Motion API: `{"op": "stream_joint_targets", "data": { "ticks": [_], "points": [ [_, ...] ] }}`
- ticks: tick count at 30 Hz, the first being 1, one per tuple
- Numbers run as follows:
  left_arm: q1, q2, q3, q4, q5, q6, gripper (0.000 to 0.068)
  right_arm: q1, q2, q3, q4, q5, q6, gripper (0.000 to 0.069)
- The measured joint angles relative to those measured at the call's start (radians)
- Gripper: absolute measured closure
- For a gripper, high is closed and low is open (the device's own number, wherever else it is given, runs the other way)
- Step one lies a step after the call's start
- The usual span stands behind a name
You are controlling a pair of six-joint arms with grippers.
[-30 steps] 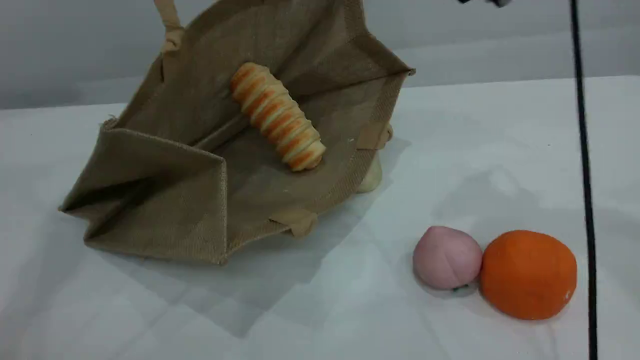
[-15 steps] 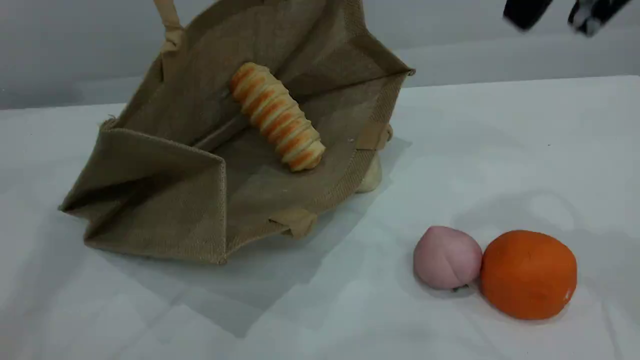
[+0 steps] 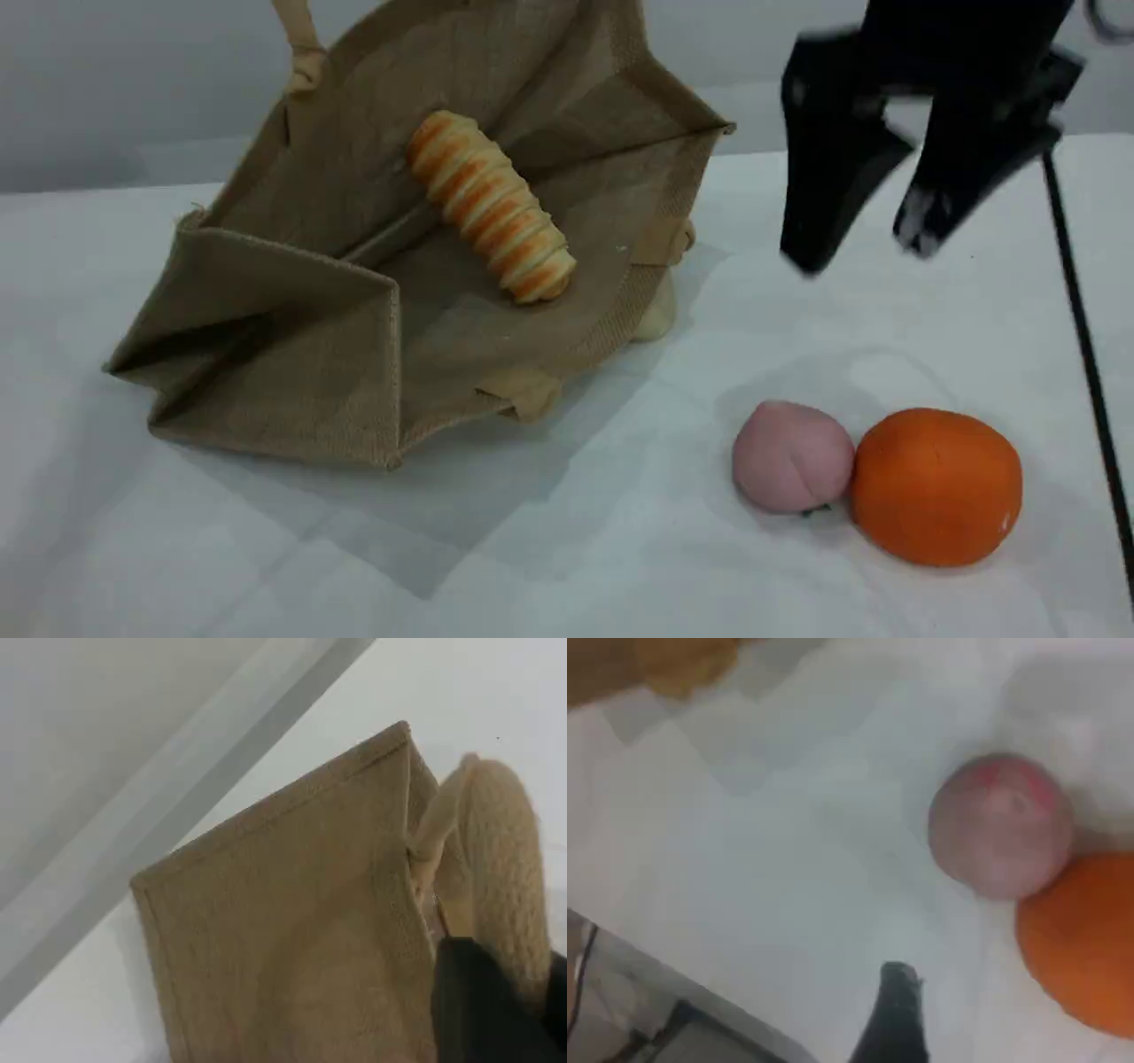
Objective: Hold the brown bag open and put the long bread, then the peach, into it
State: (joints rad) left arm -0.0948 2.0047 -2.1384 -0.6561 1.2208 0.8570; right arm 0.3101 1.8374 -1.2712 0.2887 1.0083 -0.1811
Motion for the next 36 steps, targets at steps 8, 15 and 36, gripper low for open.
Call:
{"op": "stream_joint_targets", "data": {
  "ticks": [8,15,36],
  "points": [
    [0.000,0.000,0.000,0.000,0.000,-0.001,0.0589,0.000,0.156,0.000,0.003,-0.069,-0.002,0.0130],
    [0.000,0.000,0.000,0.000,0.000,-0.001,0.0589,0.000,0.219,-0.002,-0.002,-0.164,-0.006,0.0130],
    [0.000,0.000,0.000,0.000,0.000,-0.001,0.0589,0.000,0.330,-0.002,-0.007,-0.290,-0.030,0.0136]
  ]
}}
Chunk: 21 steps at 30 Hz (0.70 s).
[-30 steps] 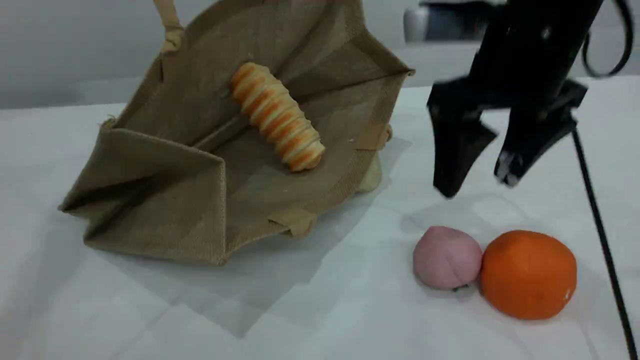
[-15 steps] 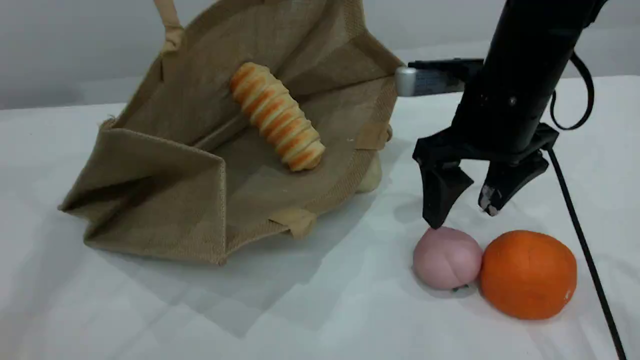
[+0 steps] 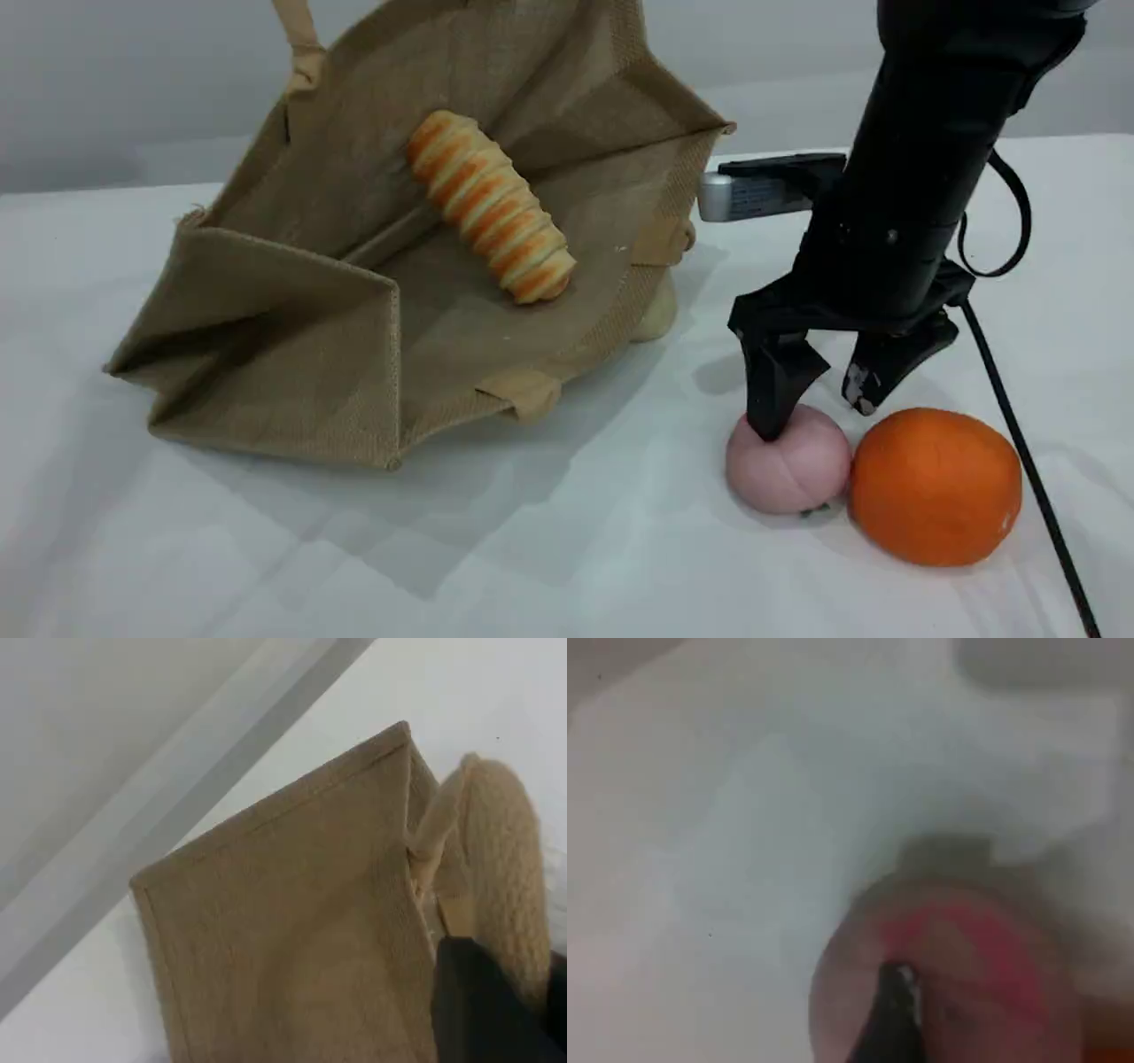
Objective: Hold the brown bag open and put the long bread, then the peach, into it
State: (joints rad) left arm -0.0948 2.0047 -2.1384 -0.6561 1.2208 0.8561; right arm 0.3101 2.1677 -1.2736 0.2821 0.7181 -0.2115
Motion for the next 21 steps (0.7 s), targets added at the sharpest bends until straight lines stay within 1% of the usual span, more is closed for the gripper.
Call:
{"op": "stream_joint_targets", "data": {
  "ticks": [3,6,9,12,16,18,21],
  "points": [
    [0.000,0.000,0.000,-0.001,0.000,0.000,0.0589,0.000,0.000,0.000,0.007,0.013,-0.002,0.0174],
    [0.000,0.000,0.000,-0.001,0.000,0.000,0.0589,0.000,0.000,0.000,0.007,0.046,-0.002,0.0257],
    [0.000,0.000,0.000,-0.001,0.000,0.000,0.0589,0.011,0.000,0.000,0.010,0.080,-0.001,0.0370],
    [0.000,0.000,0.000,-0.001,0.000,0.000,0.0589,0.030,-0.001,0.000,0.007,0.093,-0.010,0.0500],
    [0.000,0.000,0.000,-0.001,0.000,0.000,0.0589,0.050,-0.003,0.000,0.010,0.108,-0.029,0.0630],
    [0.000,0.000,0.000,-0.001,0.000,0.000,0.0589,0.056,-0.008,0.000,0.010,0.113,-0.029,0.0665],
    [0.000,0.000,0.000,-0.001,0.000,0.000,0.0589,0.054,-0.030,-0.002,-0.008,0.119,-0.029,0.0676]
  ]
}}
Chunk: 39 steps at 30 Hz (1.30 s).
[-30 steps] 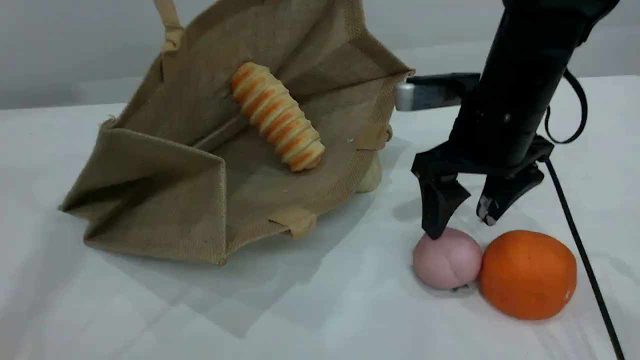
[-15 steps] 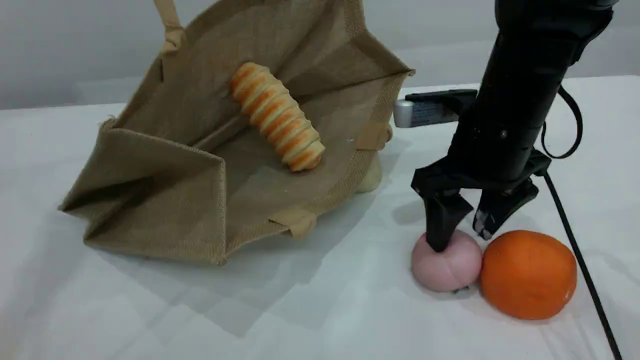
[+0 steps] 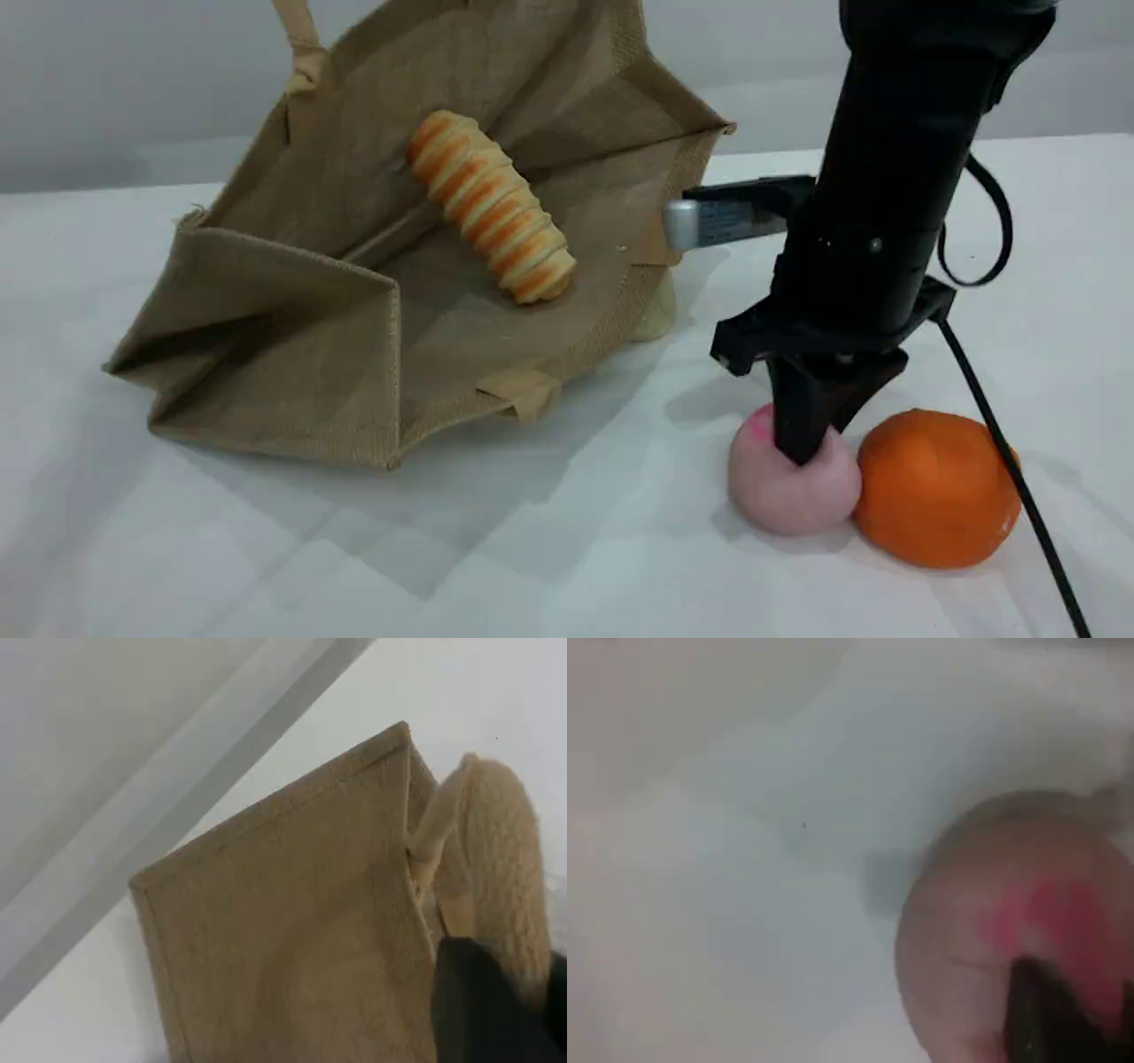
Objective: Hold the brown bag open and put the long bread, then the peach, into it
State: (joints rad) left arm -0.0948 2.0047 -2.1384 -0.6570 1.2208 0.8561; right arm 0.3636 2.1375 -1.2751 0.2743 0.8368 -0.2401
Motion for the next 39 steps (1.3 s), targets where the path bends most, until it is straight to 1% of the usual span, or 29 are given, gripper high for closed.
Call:
{"op": "stream_joint_targets", "data": {
  "ticks": [3,8,13,16,24,27,32,39],
  "points": [
    [0.000,0.000,0.000,0.000,0.000,-0.001,0.0589,-0.005,-0.048,-0.011,-0.023,0.007,0.000,0.0676],
    [0.000,0.000,0.000,0.000,0.000,-0.004,0.0589,-0.005,-0.174,-0.019,-0.035,-0.035,0.000,0.0676],
    [0.000,0.000,0.000,0.000,0.000,-0.004,0.0589,0.005,-0.308,-0.019,-0.023,-0.141,-0.037,0.0676],
    [0.000,0.000,0.000,0.000,0.000,-0.004,0.0589,0.021,-0.355,-0.019,0.044,-0.228,-0.099,0.0675],
    [0.000,0.000,0.000,0.000,0.000,-0.005,0.0589,0.093,-0.322,-0.019,0.313,-0.428,-0.392,0.0675],
    [0.000,0.000,0.000,-0.001,0.000,-0.005,0.0589,0.096,-0.289,-0.019,0.404,-0.470,-0.497,0.0674],
    [0.000,0.000,0.000,-0.005,0.000,-0.028,0.0589,0.096,-0.221,-0.019,0.570,-0.544,-0.614,0.0674],
    [0.000,0.000,0.000,-0.008,0.000,-0.028,0.0589,0.146,-0.114,-0.025,0.781,-0.632,-0.883,0.0673]
  ]
}}
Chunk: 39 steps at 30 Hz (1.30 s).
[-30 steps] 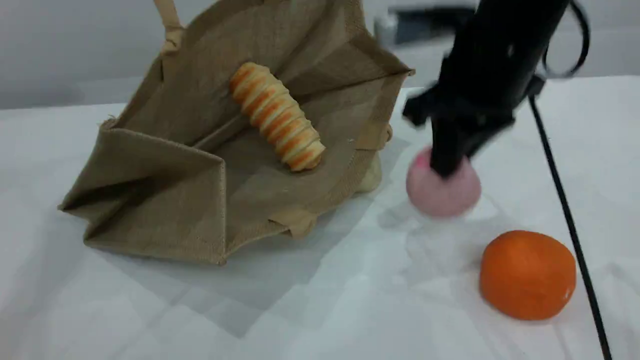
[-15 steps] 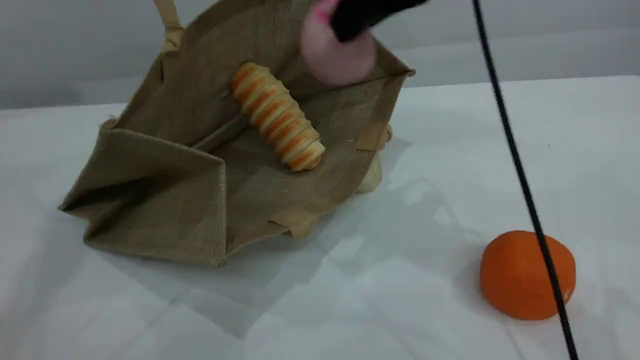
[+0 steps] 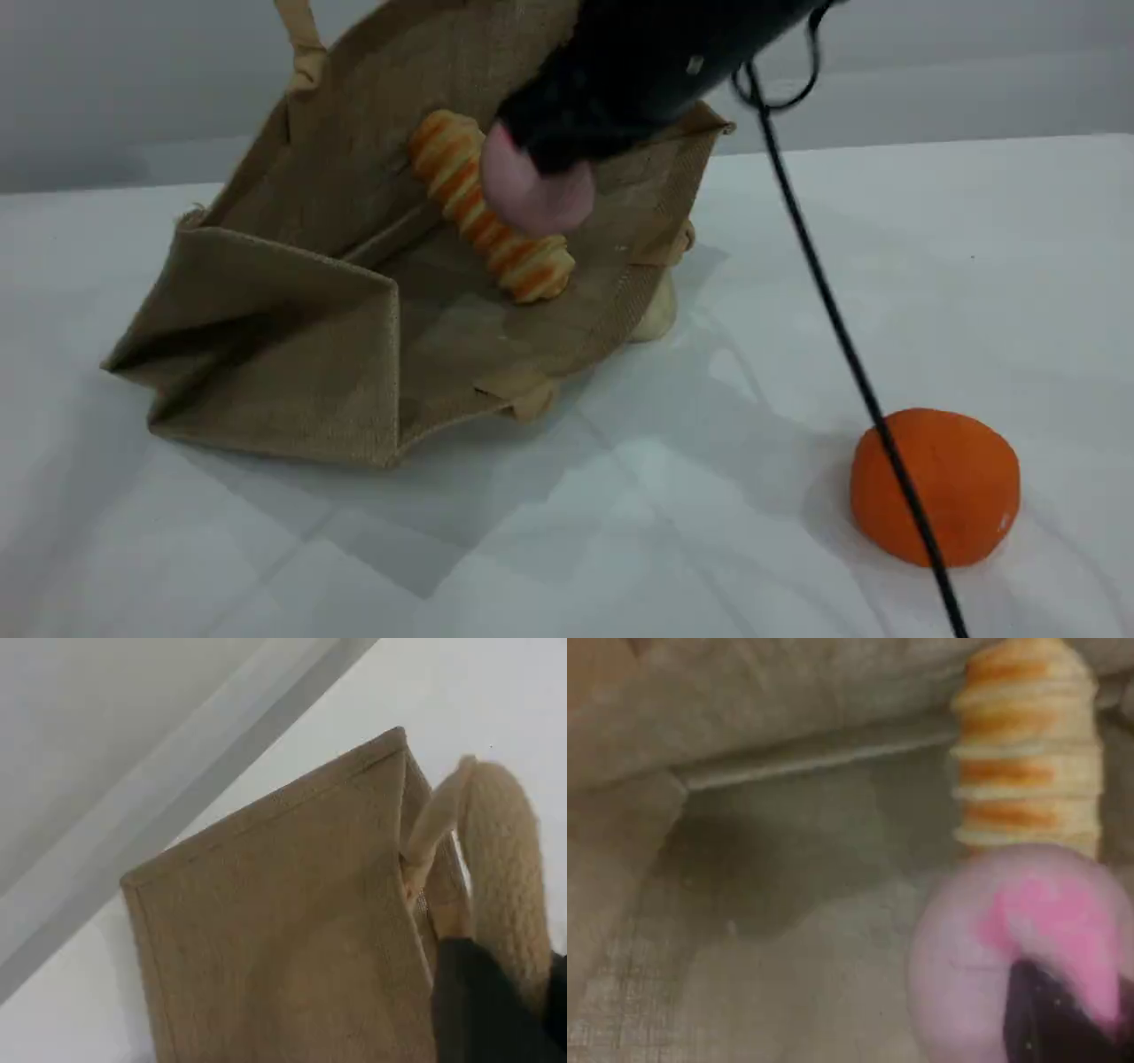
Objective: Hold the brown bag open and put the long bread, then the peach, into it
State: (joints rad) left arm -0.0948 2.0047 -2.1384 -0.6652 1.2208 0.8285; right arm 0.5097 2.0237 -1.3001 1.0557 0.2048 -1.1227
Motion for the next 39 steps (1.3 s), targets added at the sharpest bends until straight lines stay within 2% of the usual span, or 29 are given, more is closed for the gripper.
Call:
{"op": "stream_joint_targets", "data": {
  "ticks": [2,8,15,19,24,28,31,39],
  "points": [
    [0.000,0.000,0.000,0.000,0.000,0.000,0.0589,0.011,0.033,-0.020,0.079,-0.011,-0.085,0.0673],
    [0.000,0.000,0.000,-0.001,0.000,0.000,0.0589,0.031,0.136,-0.131,0.277,0.059,-0.271,0.0671],
    [0.000,0.000,0.000,-0.001,0.001,0.000,0.0589,0.030,0.213,-0.195,0.397,0.069,-0.304,0.0646],
    [0.000,0.000,0.000,-0.001,0.001,0.000,0.0589,0.029,0.213,-0.197,0.422,0.078,-0.348,0.0547],
    [0.000,0.000,0.000,-0.001,0.001,0.000,0.0589,0.029,0.211,-0.197,0.460,0.094,-0.347,0.0301],
    [0.000,0.000,0.000,0.000,0.001,0.000,0.0589,0.029,0.209,-0.197,0.460,0.094,-0.347,0.0163],
    [0.000,0.000,0.000,0.007,0.000,0.000,0.0589,0.029,0.209,-0.197,0.460,0.094,-0.345,0.0125],
    [0.000,0.000,0.000,0.008,0.000,0.000,0.0589,0.028,0.148,-0.189,0.392,0.087,-0.332,0.0118]
  ]
}}
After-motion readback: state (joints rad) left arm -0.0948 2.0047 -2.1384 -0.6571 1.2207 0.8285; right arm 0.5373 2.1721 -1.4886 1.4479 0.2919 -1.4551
